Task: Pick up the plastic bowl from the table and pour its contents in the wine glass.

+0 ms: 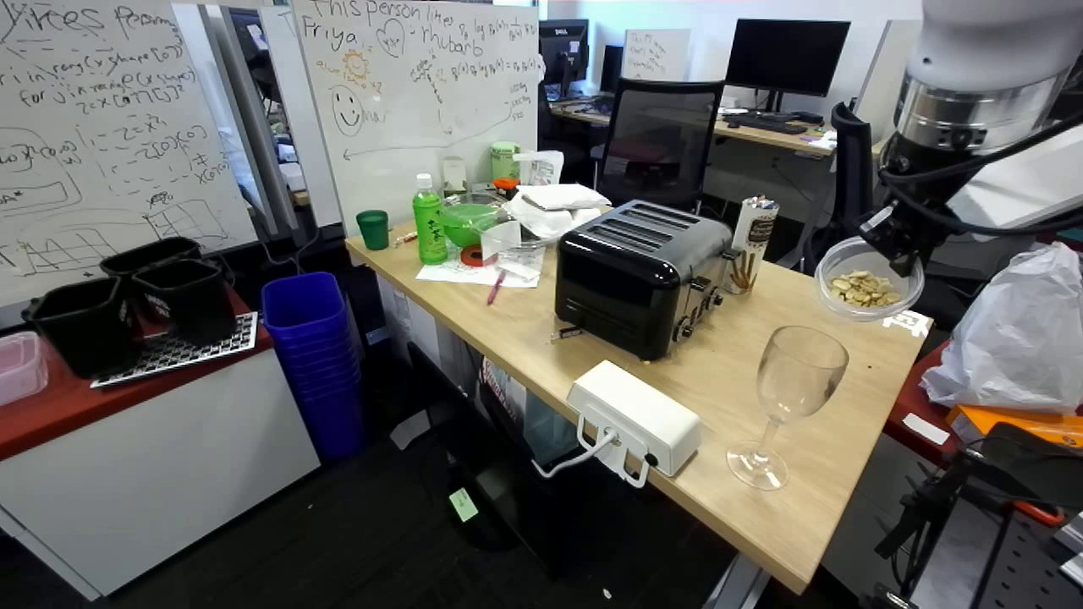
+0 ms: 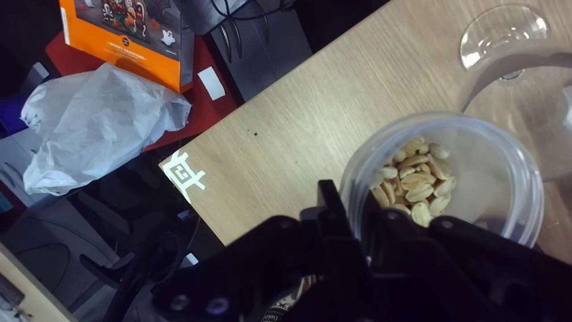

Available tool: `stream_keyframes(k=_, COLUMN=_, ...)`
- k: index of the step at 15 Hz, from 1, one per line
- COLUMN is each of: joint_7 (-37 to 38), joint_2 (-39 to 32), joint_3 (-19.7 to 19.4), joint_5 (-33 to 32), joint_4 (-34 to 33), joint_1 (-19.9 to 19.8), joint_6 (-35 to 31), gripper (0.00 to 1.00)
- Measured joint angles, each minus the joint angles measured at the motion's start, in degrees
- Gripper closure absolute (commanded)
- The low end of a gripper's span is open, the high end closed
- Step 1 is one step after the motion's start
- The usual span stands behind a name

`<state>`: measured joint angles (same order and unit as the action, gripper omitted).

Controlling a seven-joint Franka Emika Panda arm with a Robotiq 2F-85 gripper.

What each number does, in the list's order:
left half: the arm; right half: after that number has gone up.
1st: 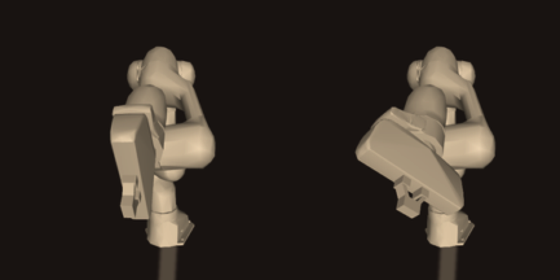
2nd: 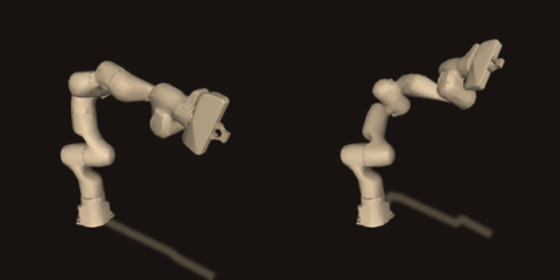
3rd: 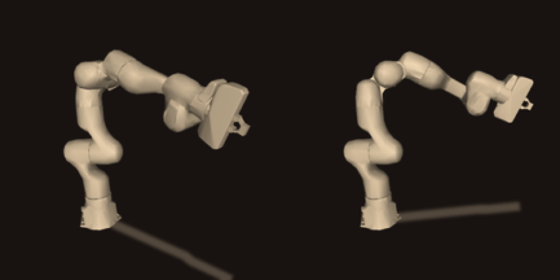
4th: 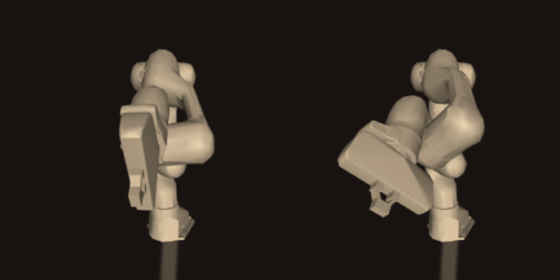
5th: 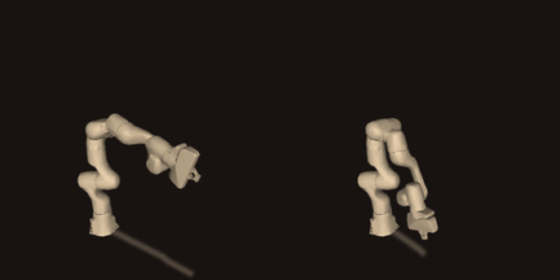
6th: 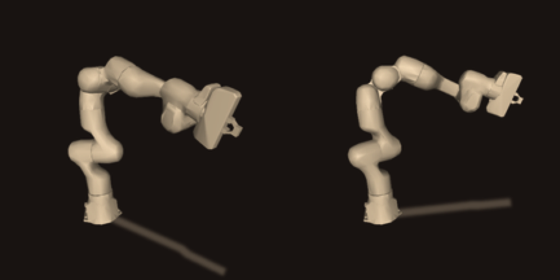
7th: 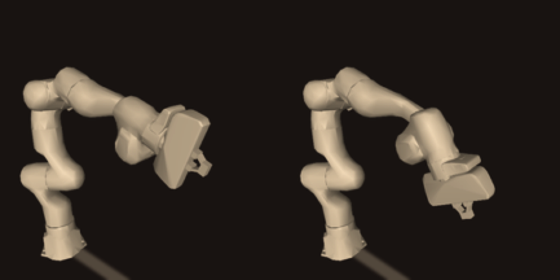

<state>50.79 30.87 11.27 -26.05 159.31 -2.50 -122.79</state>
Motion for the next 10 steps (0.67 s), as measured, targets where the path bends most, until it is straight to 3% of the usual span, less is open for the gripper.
stream_keyframes(k=10, joint_7=-0.81, joint_2=-2.43, joint_3=2.33, joint_5=-0.74, joint_4=0.32, joint_1=0.74, joint_6=2.03, gripper=0.97)
